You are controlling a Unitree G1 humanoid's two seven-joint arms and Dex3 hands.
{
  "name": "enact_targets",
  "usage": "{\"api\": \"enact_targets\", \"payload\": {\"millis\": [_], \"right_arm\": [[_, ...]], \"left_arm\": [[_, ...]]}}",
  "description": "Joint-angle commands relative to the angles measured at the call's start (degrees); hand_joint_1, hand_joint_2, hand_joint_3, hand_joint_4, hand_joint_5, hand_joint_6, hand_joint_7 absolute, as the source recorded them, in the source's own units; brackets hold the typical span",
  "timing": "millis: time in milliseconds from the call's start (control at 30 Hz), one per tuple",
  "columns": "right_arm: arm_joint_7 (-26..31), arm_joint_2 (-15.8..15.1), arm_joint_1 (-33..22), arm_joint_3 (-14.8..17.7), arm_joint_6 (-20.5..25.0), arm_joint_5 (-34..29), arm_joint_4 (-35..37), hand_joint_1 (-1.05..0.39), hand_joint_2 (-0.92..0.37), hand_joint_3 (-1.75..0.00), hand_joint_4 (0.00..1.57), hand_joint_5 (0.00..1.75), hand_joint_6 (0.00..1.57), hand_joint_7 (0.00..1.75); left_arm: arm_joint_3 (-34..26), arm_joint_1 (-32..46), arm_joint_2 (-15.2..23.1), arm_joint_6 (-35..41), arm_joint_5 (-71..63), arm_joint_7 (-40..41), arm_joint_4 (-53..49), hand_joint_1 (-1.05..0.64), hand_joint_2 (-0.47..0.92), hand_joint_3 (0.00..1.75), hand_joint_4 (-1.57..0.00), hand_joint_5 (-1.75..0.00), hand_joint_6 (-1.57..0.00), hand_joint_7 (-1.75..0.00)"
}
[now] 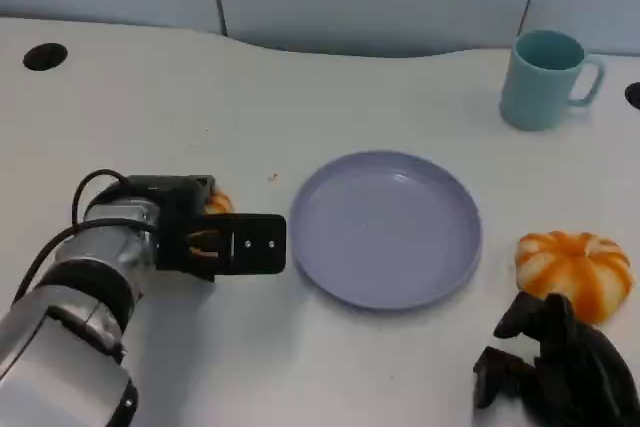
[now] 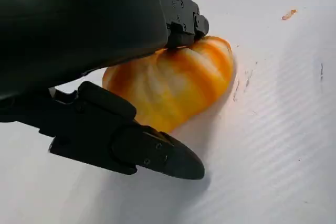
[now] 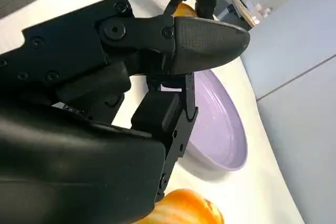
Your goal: Grasp the bread from the table and place it into the plate.
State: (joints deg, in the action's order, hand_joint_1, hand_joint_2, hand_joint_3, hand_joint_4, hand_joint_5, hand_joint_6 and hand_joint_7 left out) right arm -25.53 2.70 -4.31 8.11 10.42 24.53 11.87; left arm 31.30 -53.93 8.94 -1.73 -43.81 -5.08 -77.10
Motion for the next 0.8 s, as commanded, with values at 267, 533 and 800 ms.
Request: {"api": "enact_targets", "payload": {"millis": [267, 533, 800], "right_arm": [[1.6, -0.7, -2.6, 0.2, 1.3, 0.4, -3.7, -0.44, -0.92, -0.54, 1.17, 1.31, 1.03, 1.20], [2.4, -0.6, -3.0, 0.4, 2.5, 0.8, -5.0, -0.44, -0.92, -0.50, 1.18, 1.32, 1.03, 1.22], [2.4, -0.5, -3.0, 0.3, 2.9, 1.1, -5.1, -0.43, -0.92, -0.51, 1.16, 1.32, 1.02, 1.24]], "left_arm": [[-1.9, 6.3, 0.3, -3.2, 2.2, 16.5, -1.1, -0.23, 0.92, 0.05, -0.61, -0.77, -0.56, -0.03], [-0.7, 7.7, 1.5, -5.2, 1.5, 21.7, -1.4, -0.31, 0.92, 0.06, -0.93, -0.63, -1.11, -0.09], [1.7, 7.6, 2.4, -8.3, -0.4, 27.7, -1.1, -0.28, 0.92, 0.24, -0.65, -1.74, -0.66, -1.30]]}}
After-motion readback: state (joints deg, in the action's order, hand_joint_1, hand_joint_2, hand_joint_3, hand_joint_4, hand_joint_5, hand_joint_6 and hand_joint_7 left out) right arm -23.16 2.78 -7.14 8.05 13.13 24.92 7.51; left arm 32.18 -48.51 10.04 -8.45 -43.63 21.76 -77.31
